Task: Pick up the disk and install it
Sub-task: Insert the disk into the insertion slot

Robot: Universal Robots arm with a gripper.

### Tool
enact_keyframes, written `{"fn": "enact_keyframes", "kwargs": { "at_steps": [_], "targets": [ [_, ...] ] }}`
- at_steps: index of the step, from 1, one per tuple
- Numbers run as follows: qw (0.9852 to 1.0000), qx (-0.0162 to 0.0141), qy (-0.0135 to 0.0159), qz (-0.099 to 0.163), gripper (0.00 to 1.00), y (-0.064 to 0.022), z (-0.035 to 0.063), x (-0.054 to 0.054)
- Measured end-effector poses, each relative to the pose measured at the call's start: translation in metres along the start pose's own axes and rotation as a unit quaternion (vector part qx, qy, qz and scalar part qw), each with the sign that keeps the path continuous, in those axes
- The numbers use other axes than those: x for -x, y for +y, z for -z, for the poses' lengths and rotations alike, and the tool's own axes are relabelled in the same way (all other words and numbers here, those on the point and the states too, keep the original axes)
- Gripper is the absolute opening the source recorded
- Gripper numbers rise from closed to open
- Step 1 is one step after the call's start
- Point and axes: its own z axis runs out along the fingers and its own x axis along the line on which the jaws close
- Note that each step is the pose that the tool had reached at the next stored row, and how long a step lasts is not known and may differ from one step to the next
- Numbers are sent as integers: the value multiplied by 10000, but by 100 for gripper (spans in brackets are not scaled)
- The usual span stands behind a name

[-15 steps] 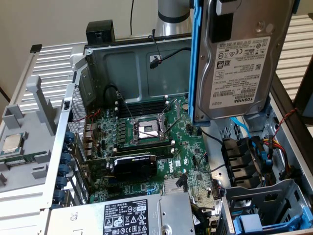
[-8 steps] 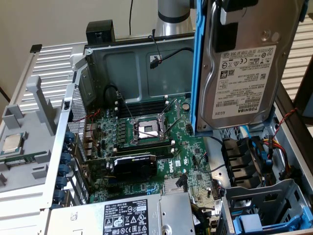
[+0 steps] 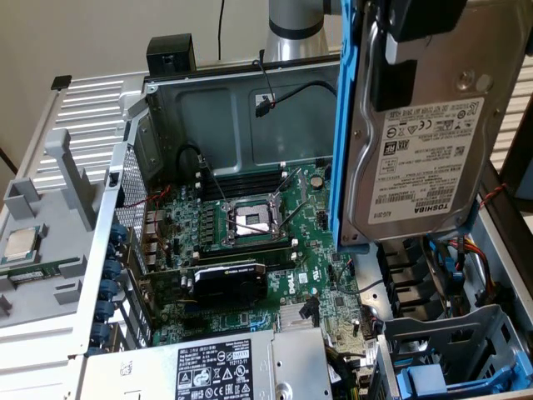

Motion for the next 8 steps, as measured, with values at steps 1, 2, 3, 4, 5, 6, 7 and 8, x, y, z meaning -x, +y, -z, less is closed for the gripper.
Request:
{"fn": "enact_keyframes", "kwargs": {
  "at_steps": [1, 2, 3, 4, 5, 6, 7, 8],
  "targets": [
    [10000, 0, 0, 0, 37, -1, -4, -22],
    [10000, 0, 0, -1, 37, -3, -10, -45],
    [10000, 0, 0, -1, 37, -3, -17, -65],
    [10000, 0, 0, -2, 37, -5, -24, -85],
    [10000, 0, 0, -2, 37, -8, -32, -107],
    [10000, 0, 0, -2, 37, -11, -42, -129],
    [10000, 0, 0, -3, 37, -14, -52, -152],
    [10000, 0, 0, -2, 37, -18, -64, -176]
  ]
}}
